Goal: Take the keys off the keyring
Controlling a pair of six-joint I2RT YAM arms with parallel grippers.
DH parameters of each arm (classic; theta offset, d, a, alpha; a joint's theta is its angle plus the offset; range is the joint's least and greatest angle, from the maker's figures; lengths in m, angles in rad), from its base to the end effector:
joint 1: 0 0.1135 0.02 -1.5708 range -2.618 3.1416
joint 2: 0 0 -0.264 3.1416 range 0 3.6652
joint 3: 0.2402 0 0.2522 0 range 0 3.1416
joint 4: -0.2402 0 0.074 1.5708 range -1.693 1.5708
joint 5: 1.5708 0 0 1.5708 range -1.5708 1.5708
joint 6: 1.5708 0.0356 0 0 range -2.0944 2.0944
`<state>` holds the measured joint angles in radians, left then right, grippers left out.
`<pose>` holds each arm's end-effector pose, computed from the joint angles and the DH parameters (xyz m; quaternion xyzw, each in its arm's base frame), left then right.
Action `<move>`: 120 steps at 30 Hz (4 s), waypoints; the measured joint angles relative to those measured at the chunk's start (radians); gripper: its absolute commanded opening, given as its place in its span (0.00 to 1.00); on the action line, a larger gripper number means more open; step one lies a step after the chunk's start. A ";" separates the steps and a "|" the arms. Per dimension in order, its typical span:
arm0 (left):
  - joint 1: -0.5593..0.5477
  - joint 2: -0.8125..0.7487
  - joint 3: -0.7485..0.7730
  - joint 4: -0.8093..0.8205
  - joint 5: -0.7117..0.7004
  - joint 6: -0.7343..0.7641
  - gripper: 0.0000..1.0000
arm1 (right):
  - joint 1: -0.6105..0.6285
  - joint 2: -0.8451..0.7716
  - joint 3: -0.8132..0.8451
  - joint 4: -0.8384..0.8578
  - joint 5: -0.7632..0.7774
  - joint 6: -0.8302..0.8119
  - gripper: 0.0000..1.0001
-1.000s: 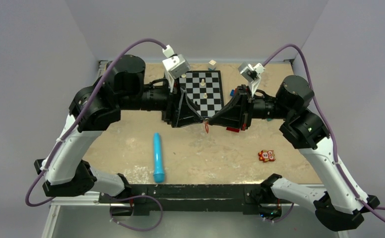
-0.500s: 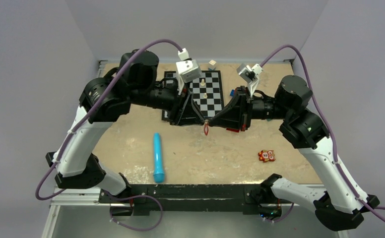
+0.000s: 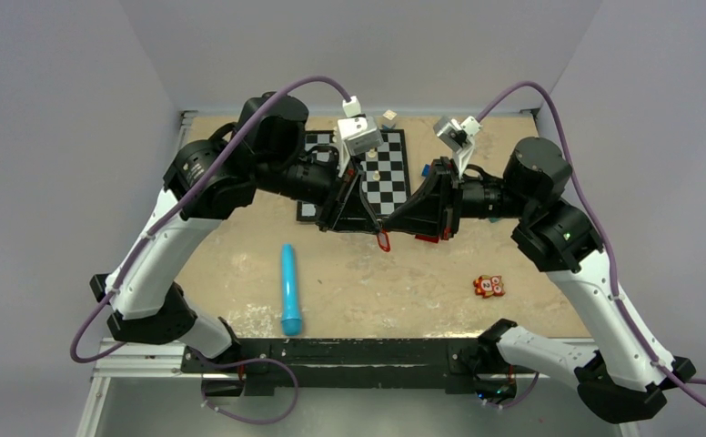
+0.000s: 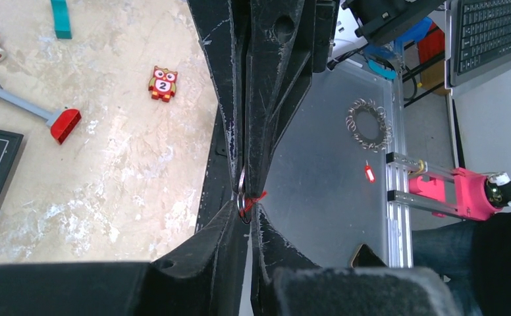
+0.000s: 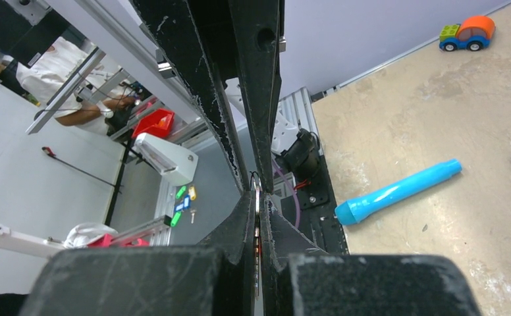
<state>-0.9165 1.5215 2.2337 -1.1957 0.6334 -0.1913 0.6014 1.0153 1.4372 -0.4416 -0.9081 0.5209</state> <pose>0.1319 -0.2065 0.5349 0.4391 0.7032 -0.4852 0.2778 0.1289 0.1225 0.4910 -0.3326 0.6288 0.6000 0.3660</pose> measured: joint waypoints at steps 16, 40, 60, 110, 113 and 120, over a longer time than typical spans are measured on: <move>0.006 -0.002 -0.017 0.024 0.056 -0.027 0.00 | 0.000 -0.007 -0.006 0.031 -0.037 0.008 0.00; 0.011 -0.171 -0.186 0.345 -0.045 -0.242 0.00 | 0.000 0.043 0.024 0.354 -0.048 0.183 0.00; 0.010 -0.188 -0.205 0.392 -0.118 -0.249 0.69 | 0.000 0.044 0.034 0.357 0.004 0.177 0.00; 0.011 -0.062 -0.103 0.171 0.023 -0.086 0.28 | 0.001 -0.014 0.039 -0.042 0.053 -0.026 0.00; 0.011 -0.060 -0.105 0.172 0.029 -0.086 0.21 | 0.001 -0.014 0.039 -0.040 0.053 -0.025 0.00; 0.013 -0.051 -0.105 0.179 0.037 -0.088 0.00 | 0.001 -0.014 0.039 -0.036 0.045 -0.023 0.00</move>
<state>-0.9035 1.4700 2.1288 -1.0168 0.6701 -0.2790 0.6022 1.0008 1.4765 -0.4774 -0.8635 0.4980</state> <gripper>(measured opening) 0.032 0.012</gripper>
